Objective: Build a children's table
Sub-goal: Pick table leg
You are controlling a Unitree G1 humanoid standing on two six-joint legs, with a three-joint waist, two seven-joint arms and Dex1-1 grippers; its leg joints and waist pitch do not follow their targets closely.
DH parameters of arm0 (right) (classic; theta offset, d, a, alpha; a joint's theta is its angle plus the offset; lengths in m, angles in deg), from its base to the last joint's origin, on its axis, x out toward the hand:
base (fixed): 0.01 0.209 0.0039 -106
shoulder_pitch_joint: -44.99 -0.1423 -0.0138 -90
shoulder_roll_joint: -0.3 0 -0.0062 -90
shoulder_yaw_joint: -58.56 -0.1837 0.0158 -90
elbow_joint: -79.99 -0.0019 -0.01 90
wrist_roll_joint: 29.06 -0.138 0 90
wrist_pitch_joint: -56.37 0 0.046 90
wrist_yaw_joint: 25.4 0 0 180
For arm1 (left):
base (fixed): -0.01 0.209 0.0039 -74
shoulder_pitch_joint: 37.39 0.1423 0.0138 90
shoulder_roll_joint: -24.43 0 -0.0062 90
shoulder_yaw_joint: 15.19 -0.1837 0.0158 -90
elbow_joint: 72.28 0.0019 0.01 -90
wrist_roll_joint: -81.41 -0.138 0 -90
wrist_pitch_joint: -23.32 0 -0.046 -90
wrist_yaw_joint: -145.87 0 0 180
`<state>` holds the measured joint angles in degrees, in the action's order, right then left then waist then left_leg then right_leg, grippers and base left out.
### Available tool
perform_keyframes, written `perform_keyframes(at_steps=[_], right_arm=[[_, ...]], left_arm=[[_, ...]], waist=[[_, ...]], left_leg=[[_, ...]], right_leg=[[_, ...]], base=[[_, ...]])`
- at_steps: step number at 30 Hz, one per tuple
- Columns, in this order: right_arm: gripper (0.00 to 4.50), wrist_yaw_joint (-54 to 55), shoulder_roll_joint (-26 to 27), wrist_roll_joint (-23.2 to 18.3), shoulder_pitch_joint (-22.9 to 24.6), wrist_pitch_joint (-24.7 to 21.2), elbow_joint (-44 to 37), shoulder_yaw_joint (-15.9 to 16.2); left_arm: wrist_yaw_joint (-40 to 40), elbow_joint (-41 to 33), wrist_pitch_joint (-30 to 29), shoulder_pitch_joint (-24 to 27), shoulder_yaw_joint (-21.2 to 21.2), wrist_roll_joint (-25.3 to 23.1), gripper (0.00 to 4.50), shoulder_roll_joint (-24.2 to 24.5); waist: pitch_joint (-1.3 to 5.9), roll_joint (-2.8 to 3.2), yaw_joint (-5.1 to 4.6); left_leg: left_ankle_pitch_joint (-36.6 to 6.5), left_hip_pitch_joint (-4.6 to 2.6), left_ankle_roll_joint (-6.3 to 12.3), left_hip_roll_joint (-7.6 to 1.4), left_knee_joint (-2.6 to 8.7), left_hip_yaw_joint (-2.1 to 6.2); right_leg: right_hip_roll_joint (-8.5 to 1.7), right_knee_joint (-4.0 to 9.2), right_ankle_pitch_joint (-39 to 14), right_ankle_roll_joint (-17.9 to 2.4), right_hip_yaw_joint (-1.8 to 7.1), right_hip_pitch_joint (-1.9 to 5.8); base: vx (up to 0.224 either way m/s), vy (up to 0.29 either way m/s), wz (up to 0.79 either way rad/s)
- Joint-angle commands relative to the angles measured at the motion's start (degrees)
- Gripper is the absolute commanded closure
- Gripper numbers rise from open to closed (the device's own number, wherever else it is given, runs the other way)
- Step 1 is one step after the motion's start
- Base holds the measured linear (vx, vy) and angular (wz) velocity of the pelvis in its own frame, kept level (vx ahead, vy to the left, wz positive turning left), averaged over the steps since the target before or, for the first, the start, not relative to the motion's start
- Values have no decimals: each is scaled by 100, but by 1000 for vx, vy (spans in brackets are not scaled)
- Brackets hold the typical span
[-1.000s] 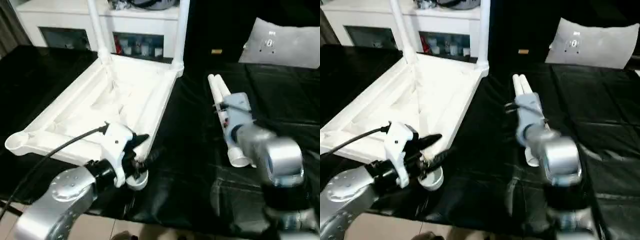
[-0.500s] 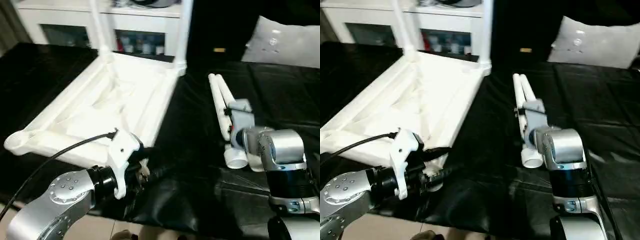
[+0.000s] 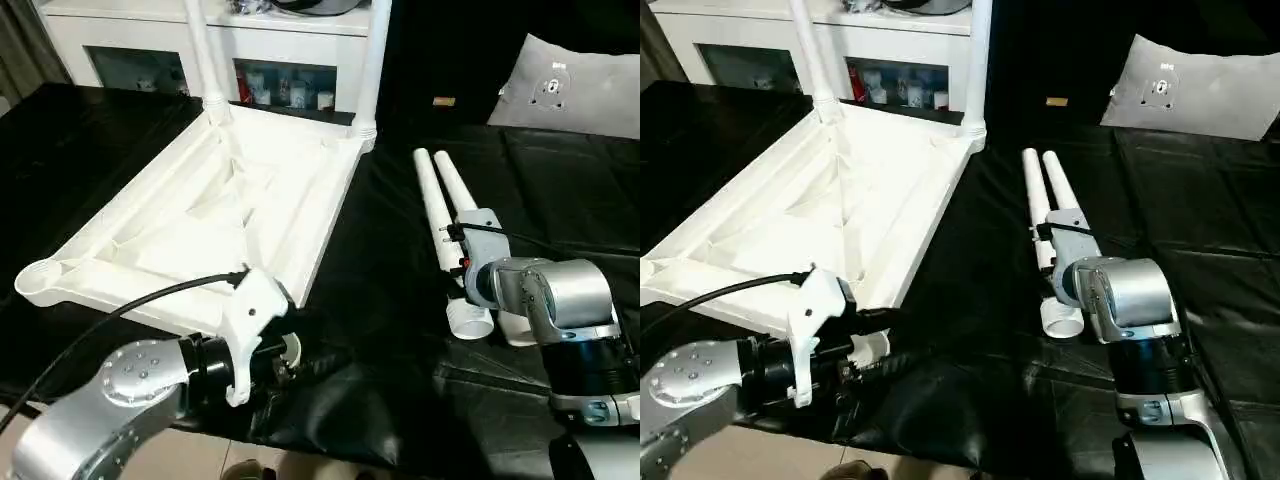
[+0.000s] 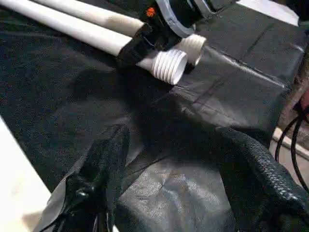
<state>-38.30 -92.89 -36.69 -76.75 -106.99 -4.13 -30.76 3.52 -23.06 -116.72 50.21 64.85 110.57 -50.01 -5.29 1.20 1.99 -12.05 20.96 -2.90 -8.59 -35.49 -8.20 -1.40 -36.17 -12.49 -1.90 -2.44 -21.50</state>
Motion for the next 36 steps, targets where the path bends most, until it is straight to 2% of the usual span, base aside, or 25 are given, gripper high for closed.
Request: perform_keyframes(at_steps=[1,3,4,5,6,10,11,12,13,14,15,17,20,21,23,24,25,27,28,29,30,31,33,34,36], right_arm=[[189,-61,-47,-38,33,-11,199,127],[206,-116,-64,-57,22,52,218,147],[206,-119,-62,-59,20,57,219,145],[206,-126,-53,-59,20,78,213,135],[234,-130,-51,-59,20,86,213,133],[253,-166,-39,-62,76,199,154,80],[253,-162,-34,-64,97,211,132,55],[257,-161,-32,-64,101,214,127,48],[258,-156,-27,-66,114,223,114,29],[259,-147,-12,-84,133,229,90,-17],[260,-137,-2,-89,140,230,80,-42],[261,-52,72,-125,205,255,-10,-241],[261,-8,100,-128,237,291,-47,-325],[261,-6,164,-187,377,687,-206,-498],[261,-7,210,-233,484,982,-330,-623],[261,14,301,-298,621,1434,-522,-794],[261,14,301,-298,621,1434,-522,-794],[261,-37,659,-674,729,1967,-897,-1282],[261,-37,659,-674,729,1967,-897,-1282],[261,-188,919,-1023,743,2149,-1162,-1571],[261,-380,1111,-1328,757,2261,-1379,-1746],[261,-566,1250,-1574,775,2361,-1557,-1849],[261,-1107,1388,-2048,882,2506,-1849,-1812],[261,-1107,1388,-2048,882,2506,-1849,-1812],[261,-1314,1425,-2207,938,2584,-1932,-1768]], left_arm=[[195,-37,46,-113,123,100,124,154],[352,47,274,-236,193,29,124,290],[374,63,315,-250,206,17,124,301],[415,108,392,-285,265,34,124,312],[431,124,408,-302,280,44,124,315],[549,311,497,-581,404,134,117,324],[550,338,490,-631,391,127,117,328],[550,344,488,-641,388,126,113,327],[551,363,481,-669,382,129,111,323],[550,384,480,-702,380,142,111,320],[548,388,485,-707,380,143,111,316],[544,426,544,-740,379,151,89,293],[552,436,568,-739,376,150,65,295],[569,454,605,-740,390,146,55,289],[581,466,632,-740,400,145,40,285],[572,487,667,-736,447,167,34,246],[572,487,667,-736,447,167,34,246],[474,556,739,-754,575,259,21,65],[474,556,739,-754,575,259,10,65],[305,649,751,-819,689,344,3,-139],[162,738,761,-885,776,406,0,-306],[31,824,767,-956,844,451,0,-443],[-324,1089,694,-1166,892,345,0,-652],[-324,1089,694,-1166,892,345,0,-652],[-426,1190,600,-1245,914,359,0,-716]], waist=[[336,-18,17],[339,-28,13],[342,-2,18],[340,-10,11],[345,-18,6],[378,-5,18],[371,-12,18],[379,9,24],[385,-2,20],[384,13,21],[387,0,17],[396,-8,23],[392,-6,26],[398,-9,26],[397,-11,36],[411,-2,36],[406,-2,44],[424,-10,30],[422,-8,29],[431,4,24],[442,25,35],[442,21,33],[438,44,30],[439,29,43],[447,40,60]], left_leg=[[-592,-41,-180,-366,442,95],[-645,-45,-197,-370,444,94],[-651,-49,-207,-370,442,97],[-687,-48,-228,-371,444,89],[-700,-47,-246,-379,450,92],[-552,-59,-253,-371,434,77],[-542,-38,-258,-374,438,82],[-545,-40,-267,-377,438,86],[-532,-43,-267,-379,434,82],[-525,-45,-266,-381,432,82],[-525,-44,-264,-381,433,80],[-512,-40,-254,-376,430,76],[-505,-40,-247,-380,433,73],[-498,-45,-251,-381,434,77],[-535,-44,-236,-390,434,65],[-530,-54,-239,-394,434,69],[-542,-50,-222,-403,436,61],[-450,-32,-176,-389,431,63],[-456,-28,-146,-386,429,54],[-412,-22,-109,-380,427,53],[-389,-21,-95,-392,427,72],[-405,-30,-56,-399,429,74],[-516,-28,-3,-387,416,58],[-510,-25,15,-393,415,63],[-378,-22,23,-398,419,78]], right_leg=[[-611,479,-1280,-958,369,215],[-613,487,-1307,-954,366,216],[-612,480,-1293,-955,368,213],[-607,484,-1270,-966,369,209],[-609,476,-1227,-981,367,217],[-598,448,-912,-1040,373,219],[-608,442,-864,-1073,373,239],[-615,437,-864,-1074,372,244],[-611,431,-822,-1084,372,244],[-612,428,-786,-1100,374,242],[-608,427,-764,-1111,374,247],[-609,430,-768,-1116,375,256],[-609,434,-764,-1106,378,252],[-606,428,-768,-1112,370,255],[-622,438,-817,-1066,378,243],[-619,431,-802,-1068,373,245],[-629,442,-785,-1055,381,236],[-617,414,-629,-1089,373,258],[-624,420,-620,-1094,382,252],[-609,409,-525,-1104,376,261],[-608,390,-446,-1113,361,266],[-608,395,-435,-1117,358,257],[-600,424,-501,-1133,361,263],[-612,435,-522,-1103,366,272],[-610,425,-520,-1093,351,269]], base=[[0,0,0],[0,0,0],[0,0,0],[0,0,0],[0,0,0],[0,0,0],[0,0,0],[0,0,0],[0,0,0],[0,0,0],[0,0,0],[0,0,0],[0,0,0],[0,0,0],[0,0,0],[0,0,0],[0,0,0],[0,0,0],[0,0,0],[0,0,0],[0,0,0],[0,0,0],[0,0,0],[0,0,0],[0,0,0]])
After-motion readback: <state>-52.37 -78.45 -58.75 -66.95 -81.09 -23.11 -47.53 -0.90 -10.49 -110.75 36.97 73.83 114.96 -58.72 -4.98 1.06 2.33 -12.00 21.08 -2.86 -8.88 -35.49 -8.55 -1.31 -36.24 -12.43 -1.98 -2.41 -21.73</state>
